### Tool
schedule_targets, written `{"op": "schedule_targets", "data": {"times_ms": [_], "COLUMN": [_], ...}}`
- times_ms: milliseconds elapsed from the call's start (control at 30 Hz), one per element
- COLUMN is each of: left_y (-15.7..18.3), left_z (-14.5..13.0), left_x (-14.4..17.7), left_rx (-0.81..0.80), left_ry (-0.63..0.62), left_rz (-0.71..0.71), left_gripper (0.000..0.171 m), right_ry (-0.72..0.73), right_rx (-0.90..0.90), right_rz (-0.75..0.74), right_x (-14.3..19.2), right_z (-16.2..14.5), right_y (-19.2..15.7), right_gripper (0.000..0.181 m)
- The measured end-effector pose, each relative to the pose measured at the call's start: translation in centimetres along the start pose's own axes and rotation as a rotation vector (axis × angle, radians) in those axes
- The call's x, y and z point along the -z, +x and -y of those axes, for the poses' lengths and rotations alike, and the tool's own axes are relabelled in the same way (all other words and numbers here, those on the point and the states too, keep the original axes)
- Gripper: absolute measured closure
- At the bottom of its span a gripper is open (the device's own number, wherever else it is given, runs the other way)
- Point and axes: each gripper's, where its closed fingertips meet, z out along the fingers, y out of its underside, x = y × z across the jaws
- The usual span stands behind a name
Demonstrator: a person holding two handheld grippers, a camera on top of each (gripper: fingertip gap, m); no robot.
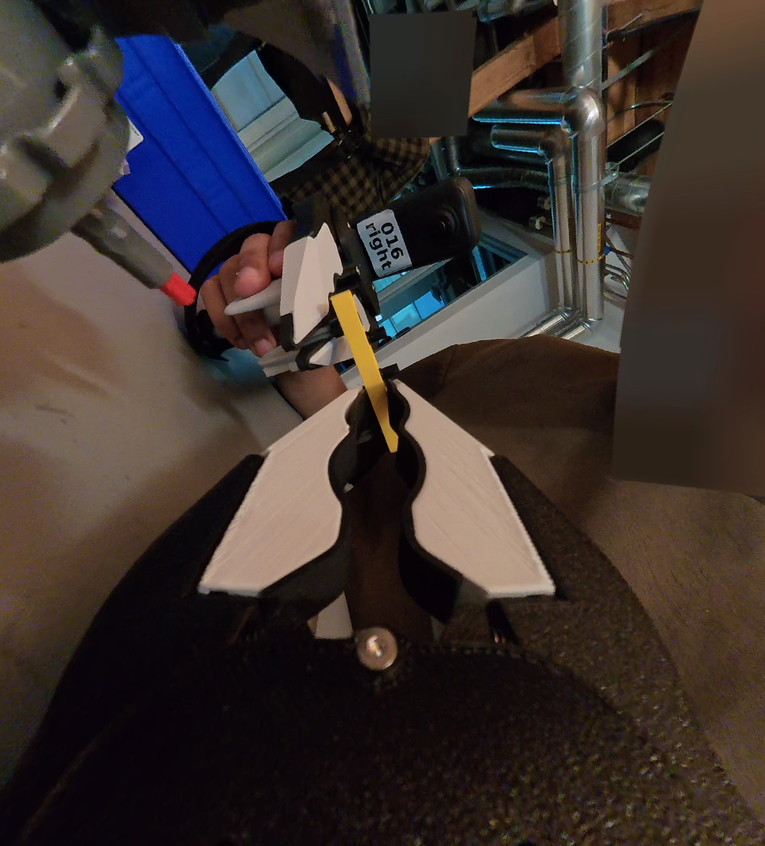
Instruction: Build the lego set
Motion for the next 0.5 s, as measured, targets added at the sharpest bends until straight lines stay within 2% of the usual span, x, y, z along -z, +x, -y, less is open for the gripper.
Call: {"op": "schedule_targets", "data": {"times_ms": [100,200,500], "left_y": [-0.27,-0.88,-0.73], "left_z": [0.02,0.07,0.79], "left_x": [-0.04,-0.01,0.41], "left_rx": [-0.006,-0.042,-0.090], "left_ry": [0.000,-0.002,0.036], "left_rz": [0.021,0.082,0.107], "left_gripper": [0.163,0.151,0.145], "right_ry": [0.000,0.002,-0.003], "right_rx": [-0.002,-0.011,-0.041], "right_rz": [0.000,0.002,-0.013], "right_x": [0.02,0.04,0.18], "right_z": [-0.03,-0.07,-0.25], "right_y": [0.04,0.09,0.69], "right_gripper": [0.178,0.179,0.179]}}
